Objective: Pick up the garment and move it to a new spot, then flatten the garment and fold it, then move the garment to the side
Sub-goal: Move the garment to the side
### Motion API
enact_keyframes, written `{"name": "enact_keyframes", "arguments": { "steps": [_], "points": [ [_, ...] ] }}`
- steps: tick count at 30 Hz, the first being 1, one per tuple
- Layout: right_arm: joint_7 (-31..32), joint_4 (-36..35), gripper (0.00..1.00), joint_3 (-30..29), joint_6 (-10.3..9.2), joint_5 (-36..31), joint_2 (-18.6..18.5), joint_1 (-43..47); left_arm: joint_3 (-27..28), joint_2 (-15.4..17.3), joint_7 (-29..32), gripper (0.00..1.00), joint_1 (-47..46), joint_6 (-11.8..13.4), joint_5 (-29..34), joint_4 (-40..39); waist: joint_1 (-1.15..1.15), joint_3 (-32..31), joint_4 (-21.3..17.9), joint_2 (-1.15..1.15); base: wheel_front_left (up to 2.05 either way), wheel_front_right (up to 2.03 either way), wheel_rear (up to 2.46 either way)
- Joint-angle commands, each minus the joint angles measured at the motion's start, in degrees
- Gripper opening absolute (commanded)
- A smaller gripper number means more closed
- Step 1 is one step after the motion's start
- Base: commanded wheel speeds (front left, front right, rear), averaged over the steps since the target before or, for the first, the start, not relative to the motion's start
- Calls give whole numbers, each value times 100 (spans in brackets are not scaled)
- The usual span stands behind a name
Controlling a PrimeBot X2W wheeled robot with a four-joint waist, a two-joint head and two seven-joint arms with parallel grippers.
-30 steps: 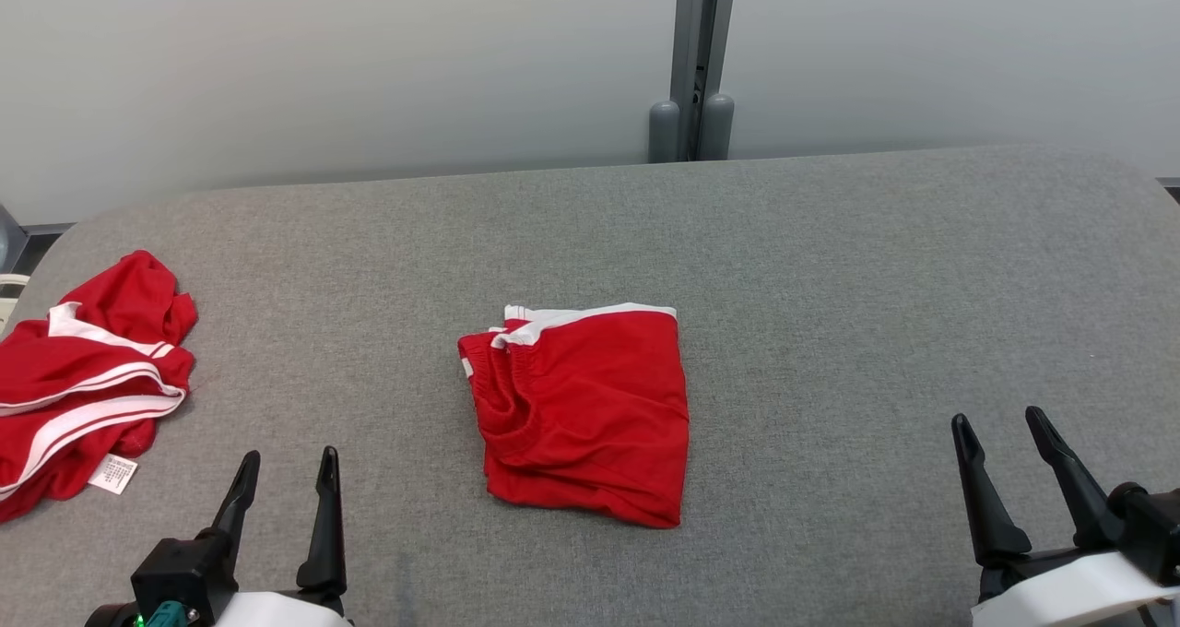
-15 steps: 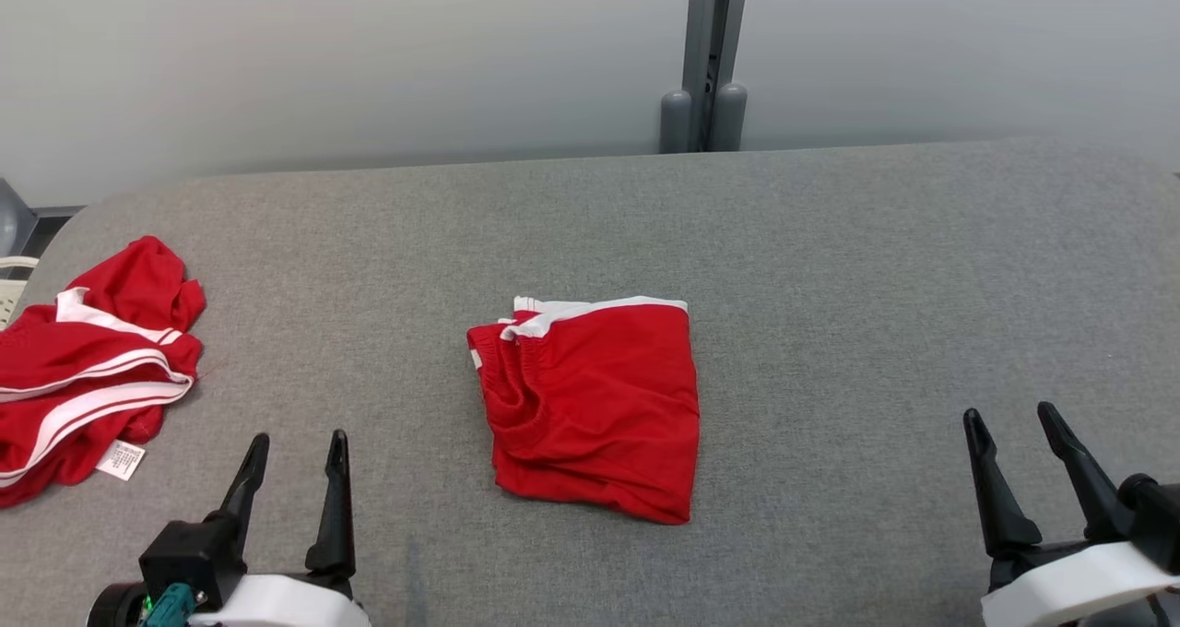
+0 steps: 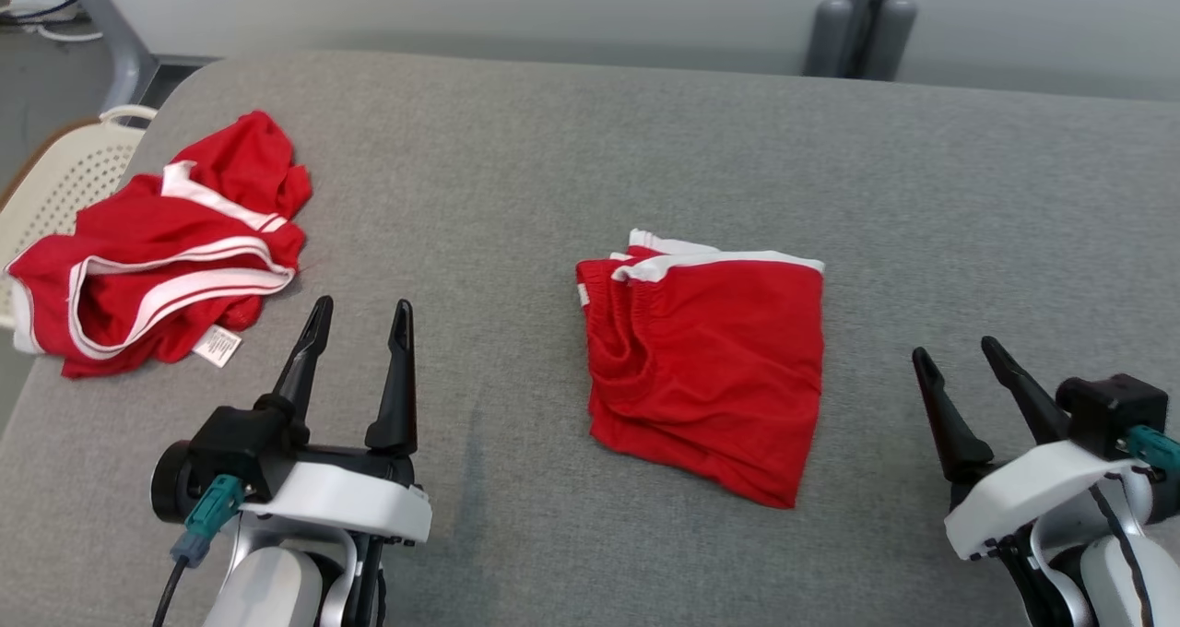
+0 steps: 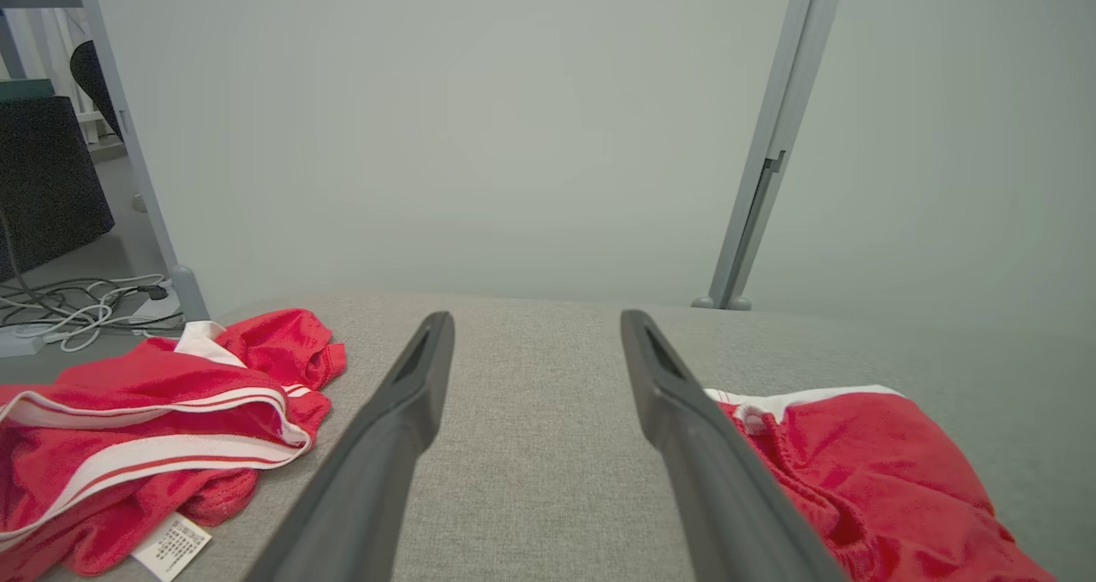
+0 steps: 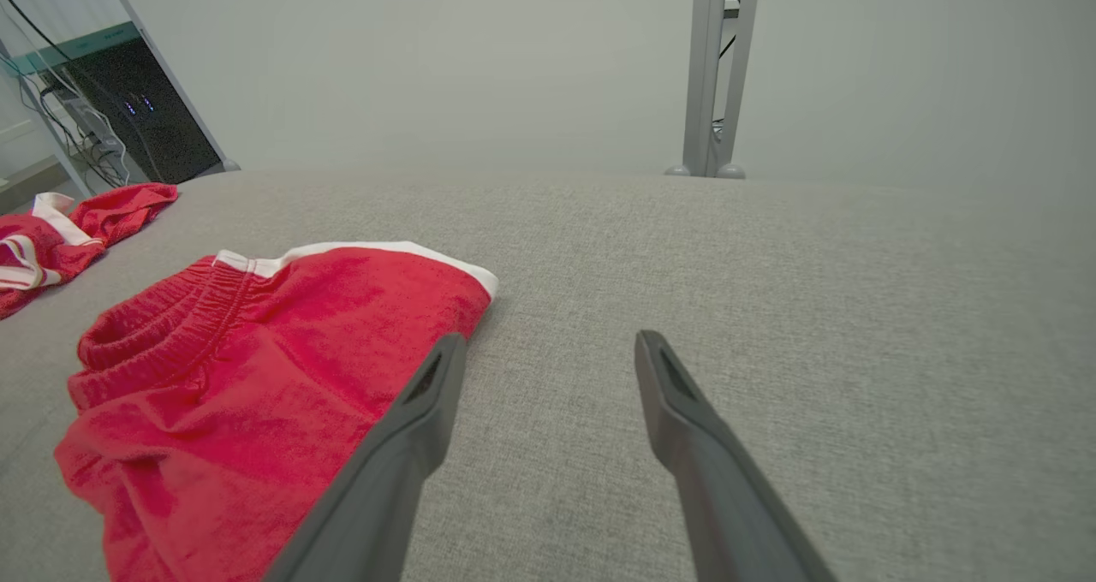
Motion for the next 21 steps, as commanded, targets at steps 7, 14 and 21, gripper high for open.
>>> {"name": "enact_keyframes", "arguments": {
  "steps": [7, 14, 21],
  "points": [
    [302, 785, 100, 748, 1, 443, -183, -659, -52, -121, -242, 100, -480, -149, -24, 422, 0, 516, 654, 0, 0, 0, 0],
    [957, 1295, 100, 1159, 2, 974, -216, -734, -24, -187, -347, 100, -588, -210, -16, 631, 0, 555, 747, 0, 0, 0, 0],
    [1543, 1409, 0, 1487, 2, 1394, -265, -774, 49, -200, -370, 100, -558, -238, -3, 726, 0, 537, 681, 0, 0, 0, 0]
  ]
}}
